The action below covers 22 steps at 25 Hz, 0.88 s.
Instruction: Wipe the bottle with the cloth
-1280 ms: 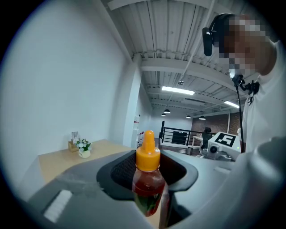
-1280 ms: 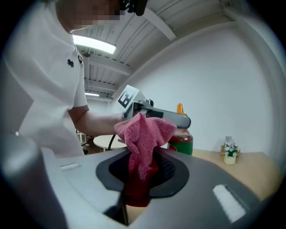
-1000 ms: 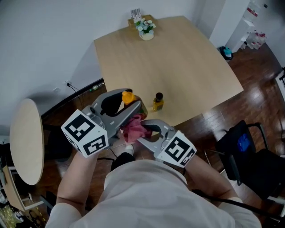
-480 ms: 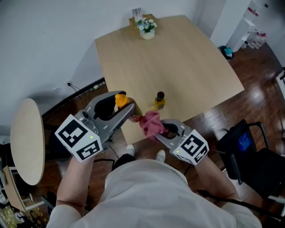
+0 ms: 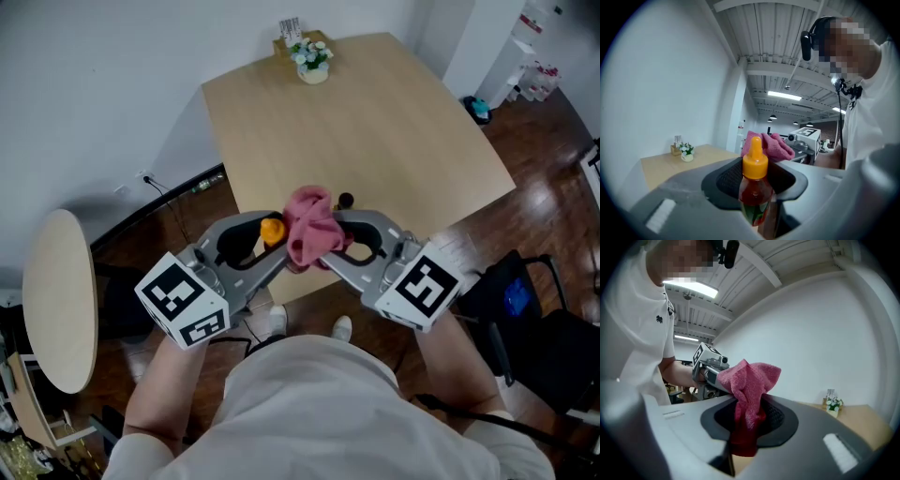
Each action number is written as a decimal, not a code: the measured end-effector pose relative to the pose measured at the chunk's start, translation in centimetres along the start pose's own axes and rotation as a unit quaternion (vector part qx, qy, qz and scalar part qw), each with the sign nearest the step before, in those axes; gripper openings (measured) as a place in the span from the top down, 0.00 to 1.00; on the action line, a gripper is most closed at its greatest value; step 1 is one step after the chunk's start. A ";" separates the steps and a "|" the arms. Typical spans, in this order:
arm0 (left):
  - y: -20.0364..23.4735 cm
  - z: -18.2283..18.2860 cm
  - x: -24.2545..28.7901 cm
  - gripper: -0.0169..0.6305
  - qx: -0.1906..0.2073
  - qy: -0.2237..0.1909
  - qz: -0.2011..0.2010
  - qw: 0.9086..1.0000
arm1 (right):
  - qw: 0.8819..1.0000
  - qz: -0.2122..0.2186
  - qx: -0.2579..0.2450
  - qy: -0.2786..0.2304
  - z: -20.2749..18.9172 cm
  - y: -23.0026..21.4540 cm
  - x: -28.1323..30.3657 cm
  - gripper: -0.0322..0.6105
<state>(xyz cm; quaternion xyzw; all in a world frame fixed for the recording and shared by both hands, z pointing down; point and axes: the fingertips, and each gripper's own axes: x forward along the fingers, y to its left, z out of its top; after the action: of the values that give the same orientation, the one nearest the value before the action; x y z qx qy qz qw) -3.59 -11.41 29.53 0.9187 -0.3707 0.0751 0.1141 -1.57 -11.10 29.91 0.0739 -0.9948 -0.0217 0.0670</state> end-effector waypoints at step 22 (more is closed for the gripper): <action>1.7 2.5 -4.5 0.72 0.004 -0.033 -0.021 0.999 | 0.981 0.039 0.153 0.112 -13.6 5.7 7.2 0.81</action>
<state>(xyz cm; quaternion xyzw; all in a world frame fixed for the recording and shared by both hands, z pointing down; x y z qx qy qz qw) -7.86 -10.27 26.34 0.9285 -0.3549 0.0437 0.1001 -7.62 -7.00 44.59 0.0463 -0.9747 0.1423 0.1662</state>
